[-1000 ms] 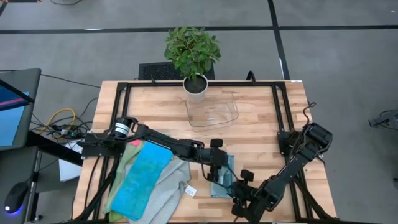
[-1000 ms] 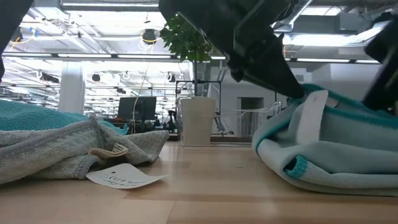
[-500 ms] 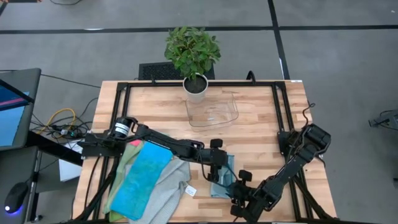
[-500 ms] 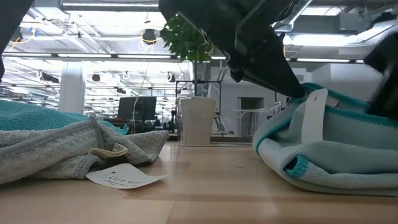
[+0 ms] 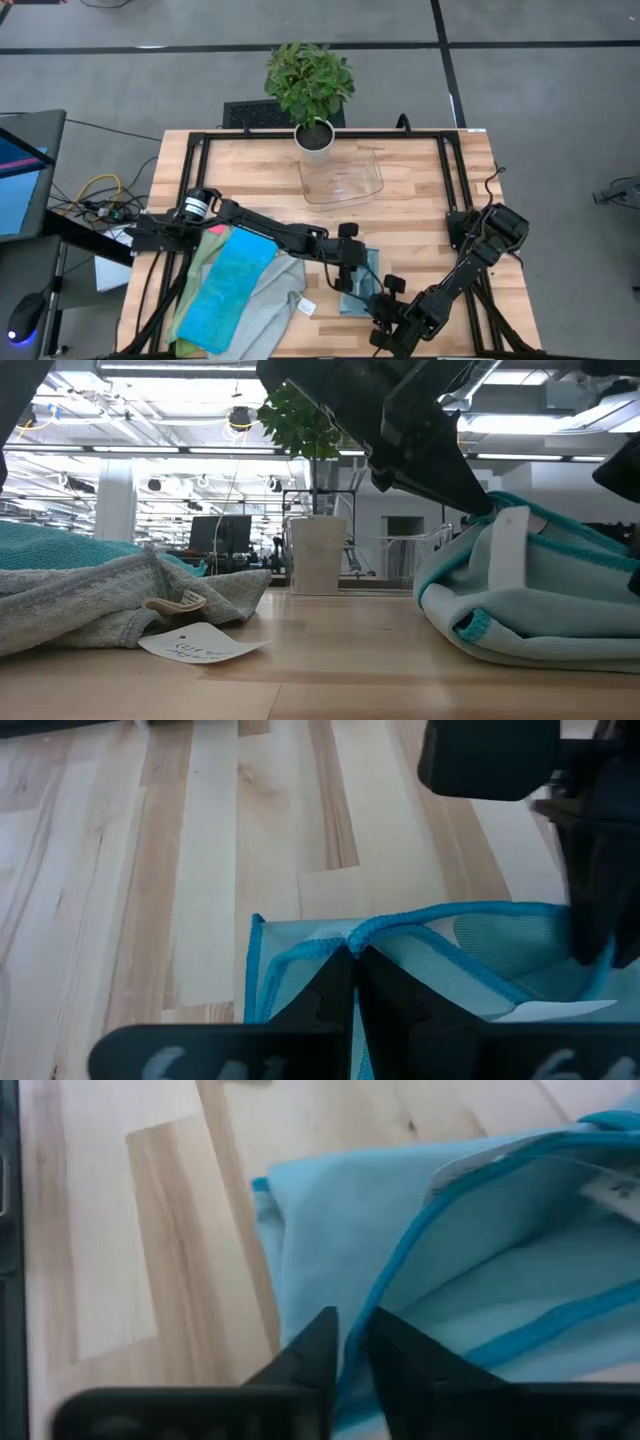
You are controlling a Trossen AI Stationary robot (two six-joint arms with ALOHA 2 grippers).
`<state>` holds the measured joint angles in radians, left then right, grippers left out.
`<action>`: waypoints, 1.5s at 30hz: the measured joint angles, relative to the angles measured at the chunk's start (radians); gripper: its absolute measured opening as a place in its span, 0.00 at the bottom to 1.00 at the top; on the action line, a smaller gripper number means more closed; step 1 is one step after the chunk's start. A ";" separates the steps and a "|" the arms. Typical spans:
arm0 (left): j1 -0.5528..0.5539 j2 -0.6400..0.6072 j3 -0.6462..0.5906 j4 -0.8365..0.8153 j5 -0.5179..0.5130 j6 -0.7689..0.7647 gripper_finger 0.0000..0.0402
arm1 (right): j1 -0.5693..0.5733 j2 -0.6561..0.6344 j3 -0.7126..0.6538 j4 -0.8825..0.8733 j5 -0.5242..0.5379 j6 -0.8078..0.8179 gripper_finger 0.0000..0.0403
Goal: Fold microfiber towels
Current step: Fold the light blue microfiber cloth
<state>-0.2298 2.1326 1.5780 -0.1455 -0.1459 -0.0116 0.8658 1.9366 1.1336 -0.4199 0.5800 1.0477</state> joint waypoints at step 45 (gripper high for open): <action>-0.114 0.015 -0.001 0.047 0.018 -0.221 0.03 | 0.146 0.000 0.001 -0.203 0.013 0.471 0.13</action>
<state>-0.3437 2.1478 1.5765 -0.0984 -0.1279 -0.2328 1.0119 1.9362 1.1347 -0.6231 0.5930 1.5191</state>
